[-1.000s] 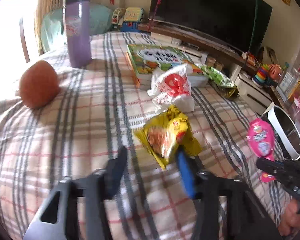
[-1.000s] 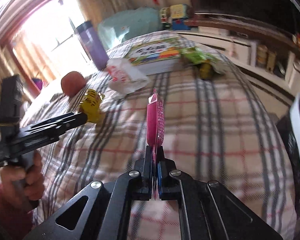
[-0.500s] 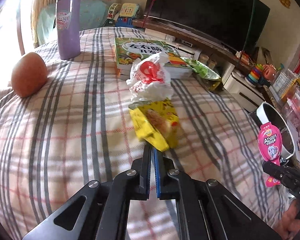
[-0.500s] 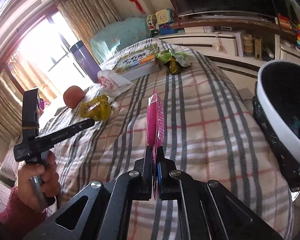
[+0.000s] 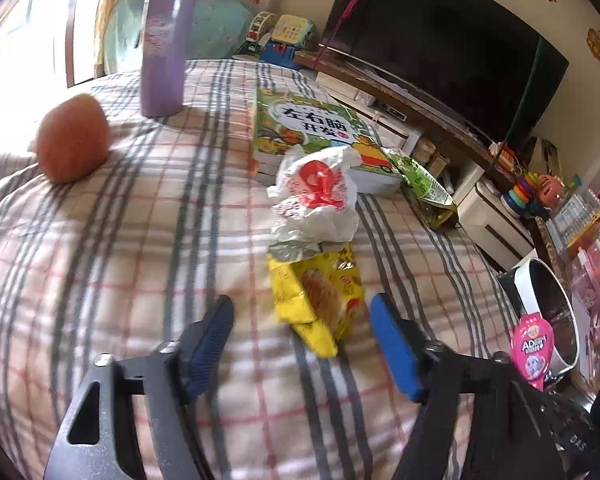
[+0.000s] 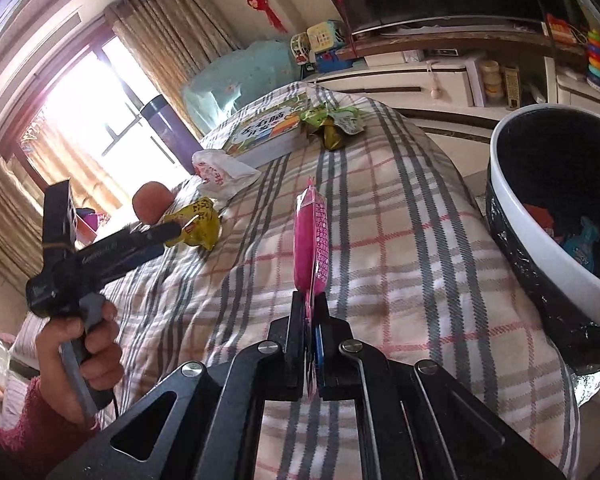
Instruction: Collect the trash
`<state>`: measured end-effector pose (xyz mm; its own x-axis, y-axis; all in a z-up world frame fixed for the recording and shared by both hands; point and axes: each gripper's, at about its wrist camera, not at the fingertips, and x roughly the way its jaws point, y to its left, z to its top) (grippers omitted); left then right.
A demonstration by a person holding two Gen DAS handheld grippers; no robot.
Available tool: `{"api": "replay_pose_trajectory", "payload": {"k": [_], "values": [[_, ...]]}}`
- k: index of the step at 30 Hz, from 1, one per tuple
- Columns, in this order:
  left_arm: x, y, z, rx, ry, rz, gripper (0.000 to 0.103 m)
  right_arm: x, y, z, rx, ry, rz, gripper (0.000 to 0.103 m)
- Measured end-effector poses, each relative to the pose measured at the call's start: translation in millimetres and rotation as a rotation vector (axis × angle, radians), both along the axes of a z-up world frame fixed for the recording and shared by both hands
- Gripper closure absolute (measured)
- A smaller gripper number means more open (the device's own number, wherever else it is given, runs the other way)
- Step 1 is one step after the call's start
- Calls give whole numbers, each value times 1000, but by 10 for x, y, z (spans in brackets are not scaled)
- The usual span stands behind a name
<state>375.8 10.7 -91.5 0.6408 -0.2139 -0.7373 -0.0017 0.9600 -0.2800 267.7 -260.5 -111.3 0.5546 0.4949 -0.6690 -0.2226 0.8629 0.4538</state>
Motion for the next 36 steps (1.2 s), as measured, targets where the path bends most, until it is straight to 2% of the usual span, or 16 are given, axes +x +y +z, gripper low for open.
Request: {"api": "replay_pose_trajectory", "payload": {"k": [1, 3, 5, 17, 25, 36], "values": [[39, -51, -50, -3, 17, -27, 65, 7, -14, -10, 1, 2, -1, 100], [37, -113, -78, 34, -1, -28, 68, 19, -52, -27, -2, 6, -7, 100], [7, -178, -63, 39, -8, -62, 99, 22, -94, -31, -2, 7, -12, 100], [-347, -563, 216, 36, -89, -172, 101, -112, -326, 187, 6, -51, -58, 100], [-528, -709, 283, 1, -93, -221, 102, -232, -525, 265, 5, -75, -99, 100], [-618, -1159, 406, -17, -111, -324, 103, -362, -846, 326, -1, -93, -164, 100]]}}
